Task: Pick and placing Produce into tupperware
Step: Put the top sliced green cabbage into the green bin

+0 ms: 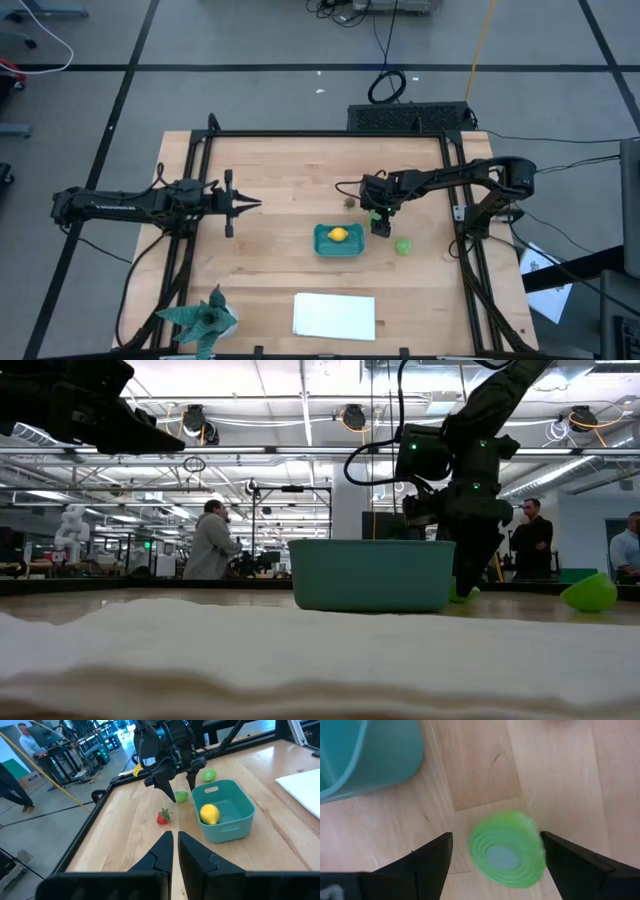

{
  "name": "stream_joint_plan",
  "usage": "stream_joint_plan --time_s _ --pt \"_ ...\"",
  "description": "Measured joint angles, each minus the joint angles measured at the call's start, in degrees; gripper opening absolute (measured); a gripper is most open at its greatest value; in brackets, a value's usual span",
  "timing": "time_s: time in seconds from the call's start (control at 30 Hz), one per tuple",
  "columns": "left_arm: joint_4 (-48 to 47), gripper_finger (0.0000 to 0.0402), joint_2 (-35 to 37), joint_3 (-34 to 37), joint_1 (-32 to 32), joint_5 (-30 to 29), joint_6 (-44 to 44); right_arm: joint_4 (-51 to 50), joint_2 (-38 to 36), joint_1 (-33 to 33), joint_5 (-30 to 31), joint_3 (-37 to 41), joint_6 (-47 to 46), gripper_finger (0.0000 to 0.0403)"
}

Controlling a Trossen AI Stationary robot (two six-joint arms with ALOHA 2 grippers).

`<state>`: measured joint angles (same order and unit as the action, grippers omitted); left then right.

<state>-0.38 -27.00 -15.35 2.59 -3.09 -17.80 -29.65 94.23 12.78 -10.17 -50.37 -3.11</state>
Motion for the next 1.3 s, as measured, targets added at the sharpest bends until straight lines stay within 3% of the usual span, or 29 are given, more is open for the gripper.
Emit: stream_joint_plan --time_s 0.6,1.3 --pt "-0.1 0.0031 0.0 0.0 0.0 0.0 0.2 0.4 0.0 0.1 0.7 0.1 0.8 0.0182" --pt "-0.4 0.0031 0.0 0.0 0.0 0.0 0.2 -11.5 0.2 -0.2 0.9 -8.4 0.4 0.0186"
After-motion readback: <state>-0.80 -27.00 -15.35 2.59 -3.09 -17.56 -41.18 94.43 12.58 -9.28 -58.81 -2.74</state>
